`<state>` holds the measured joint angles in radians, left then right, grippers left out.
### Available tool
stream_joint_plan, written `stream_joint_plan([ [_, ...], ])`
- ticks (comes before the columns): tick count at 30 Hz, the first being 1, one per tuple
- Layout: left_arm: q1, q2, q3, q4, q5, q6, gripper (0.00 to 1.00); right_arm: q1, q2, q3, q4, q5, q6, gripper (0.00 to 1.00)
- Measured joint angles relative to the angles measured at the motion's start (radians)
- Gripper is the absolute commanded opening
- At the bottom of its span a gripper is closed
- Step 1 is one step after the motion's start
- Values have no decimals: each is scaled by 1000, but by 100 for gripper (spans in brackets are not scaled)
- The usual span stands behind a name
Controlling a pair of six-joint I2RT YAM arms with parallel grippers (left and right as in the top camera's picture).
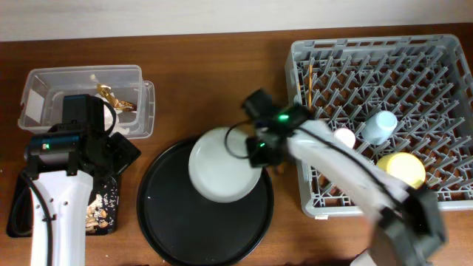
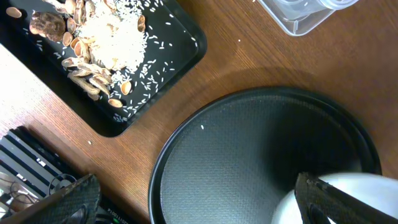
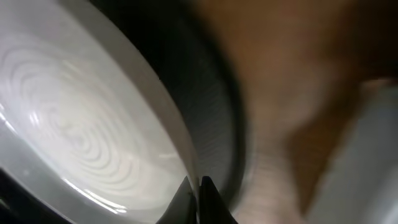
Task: Sort waste into correct bins and load items into the dishwasher rack
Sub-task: 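Lift the white plate and carry it to the rack's back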
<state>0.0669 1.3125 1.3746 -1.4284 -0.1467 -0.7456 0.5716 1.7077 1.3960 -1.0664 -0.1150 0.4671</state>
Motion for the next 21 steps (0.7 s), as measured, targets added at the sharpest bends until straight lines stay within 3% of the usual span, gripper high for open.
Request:
stream_joint_plan([
  [8, 0, 0, 0, 0, 0, 0, 99, -223, -288, 0, 0, 389, 35, 4],
  [13, 0, 0, 0, 0, 0, 0, 99, -321, -274, 0, 57, 600, 98, 4],
  [21, 0, 0, 0, 0, 0, 0, 99, -322, -197, 0, 187, 842, 181, 4],
])
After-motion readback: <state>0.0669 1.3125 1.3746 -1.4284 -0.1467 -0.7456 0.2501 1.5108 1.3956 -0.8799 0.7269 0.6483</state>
